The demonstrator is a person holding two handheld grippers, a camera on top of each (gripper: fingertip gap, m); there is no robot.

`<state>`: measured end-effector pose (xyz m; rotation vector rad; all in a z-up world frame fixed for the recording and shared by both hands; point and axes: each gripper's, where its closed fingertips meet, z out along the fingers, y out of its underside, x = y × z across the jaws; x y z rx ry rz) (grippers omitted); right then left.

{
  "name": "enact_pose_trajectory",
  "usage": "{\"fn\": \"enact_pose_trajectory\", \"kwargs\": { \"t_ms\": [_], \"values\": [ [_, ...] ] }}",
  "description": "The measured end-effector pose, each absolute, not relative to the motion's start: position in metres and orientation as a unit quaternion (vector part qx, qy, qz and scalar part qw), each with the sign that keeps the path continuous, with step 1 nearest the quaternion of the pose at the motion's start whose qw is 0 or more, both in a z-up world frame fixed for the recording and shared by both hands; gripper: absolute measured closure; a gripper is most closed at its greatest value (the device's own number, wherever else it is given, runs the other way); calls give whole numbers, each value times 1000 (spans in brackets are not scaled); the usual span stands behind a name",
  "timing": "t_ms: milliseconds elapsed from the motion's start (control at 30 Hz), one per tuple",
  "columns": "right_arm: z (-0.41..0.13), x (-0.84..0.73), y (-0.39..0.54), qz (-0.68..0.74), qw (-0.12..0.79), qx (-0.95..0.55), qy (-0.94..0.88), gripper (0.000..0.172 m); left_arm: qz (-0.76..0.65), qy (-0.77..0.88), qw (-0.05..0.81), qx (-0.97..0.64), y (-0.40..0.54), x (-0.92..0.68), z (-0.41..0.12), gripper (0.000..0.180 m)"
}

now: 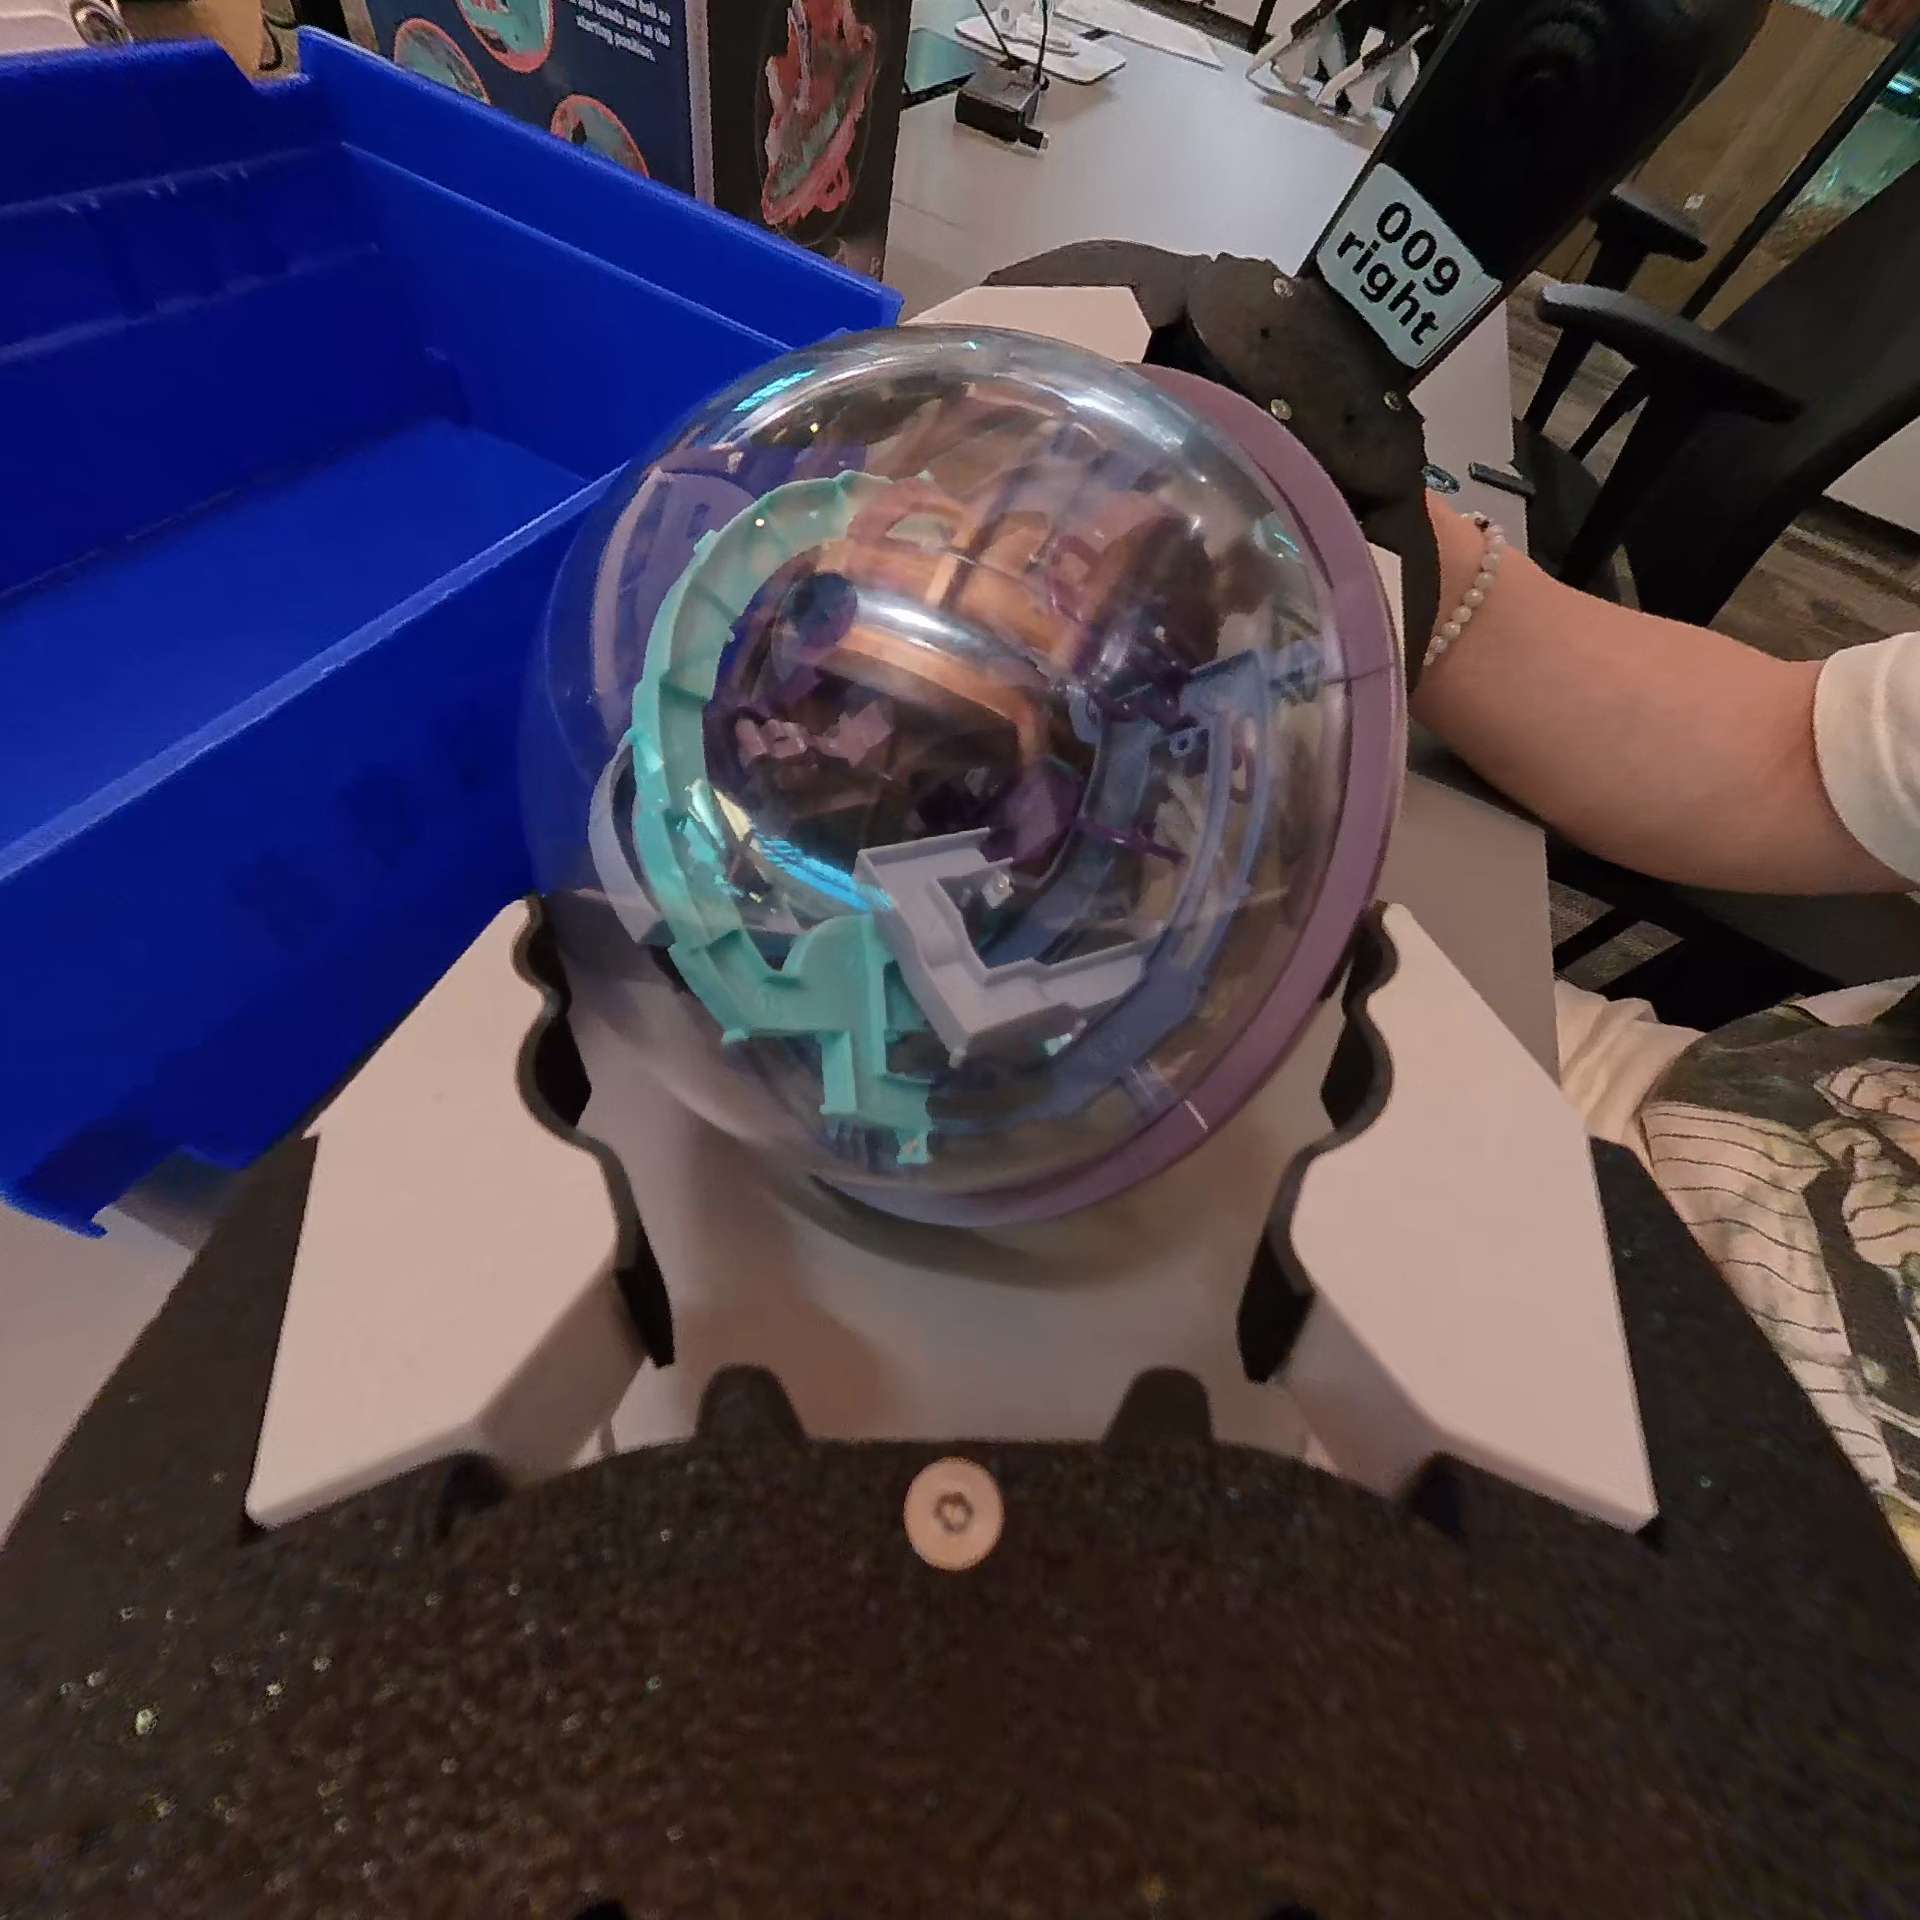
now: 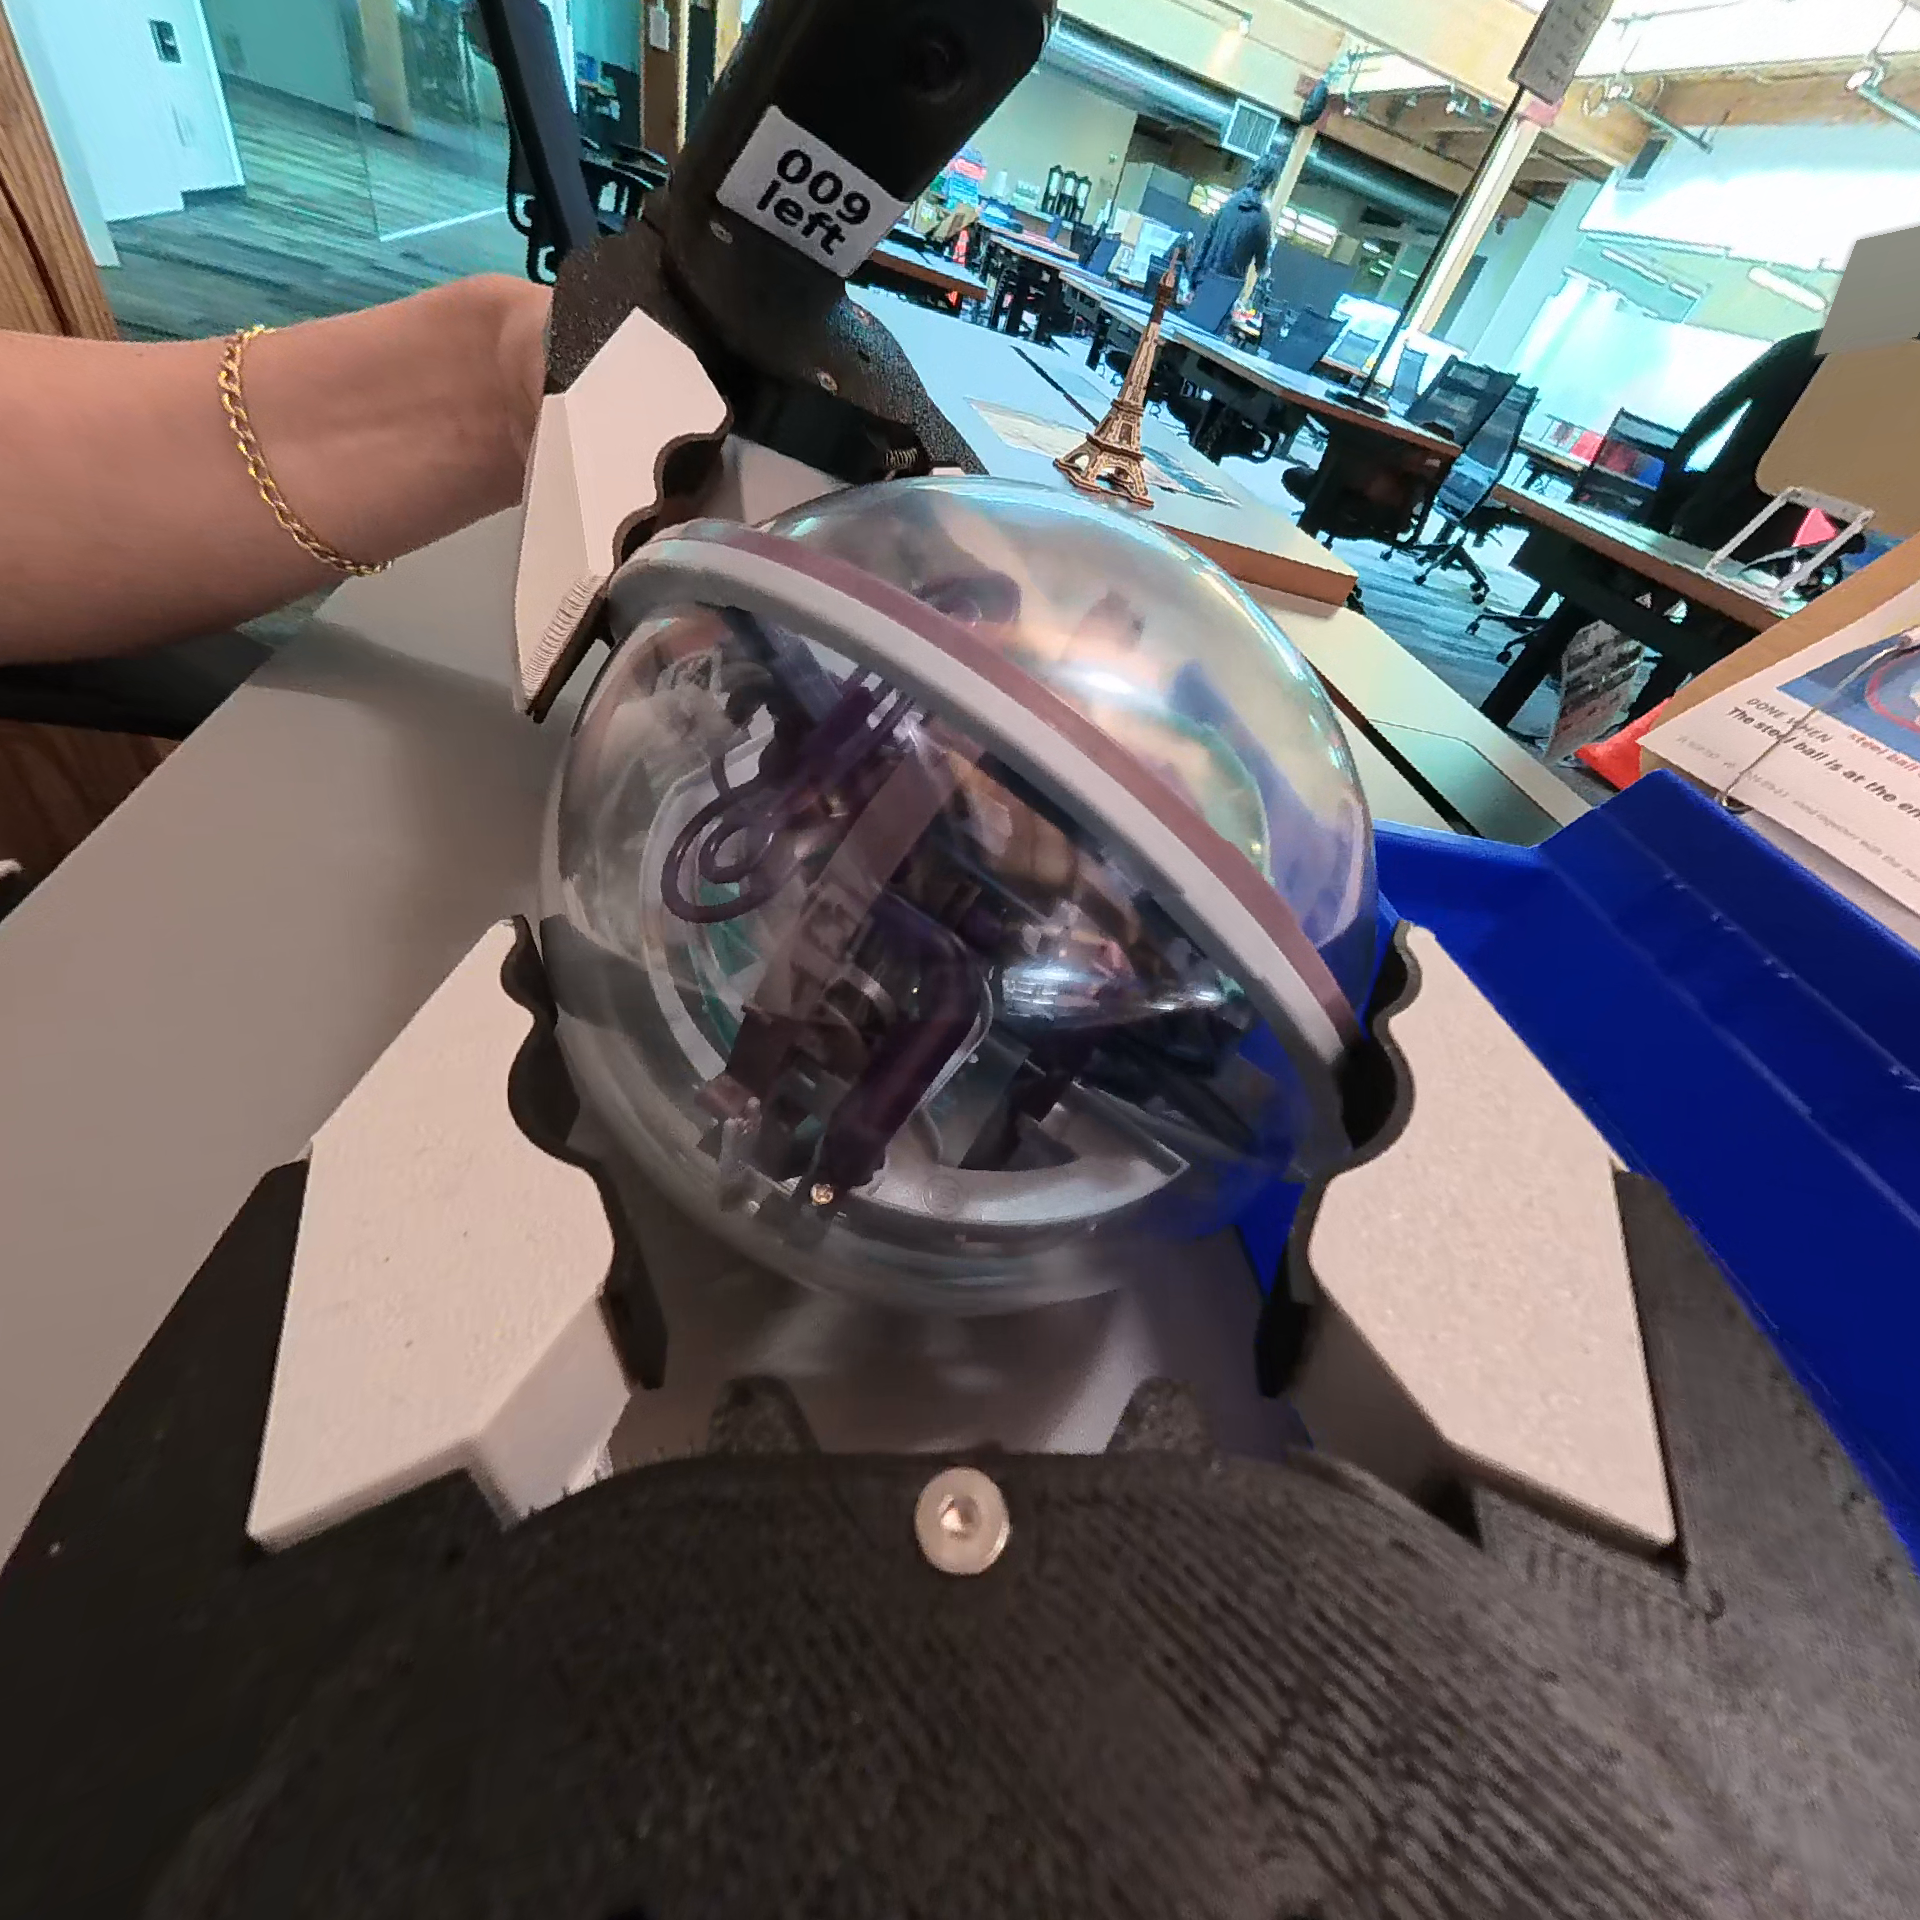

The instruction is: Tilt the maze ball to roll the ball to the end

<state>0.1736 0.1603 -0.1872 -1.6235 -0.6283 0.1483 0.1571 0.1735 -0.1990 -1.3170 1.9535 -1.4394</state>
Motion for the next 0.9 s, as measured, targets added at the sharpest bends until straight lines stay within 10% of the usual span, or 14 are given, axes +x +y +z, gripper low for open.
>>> {"fn": "enact_pose_trajectory", "kwargs": {
  "t_ms": [900],
  "values": [
    [-196, 171, 163, 71, 630, -723, -273, 15, -514, 713, 200, -434, 174, 151, -201, 39]
  ]
}}
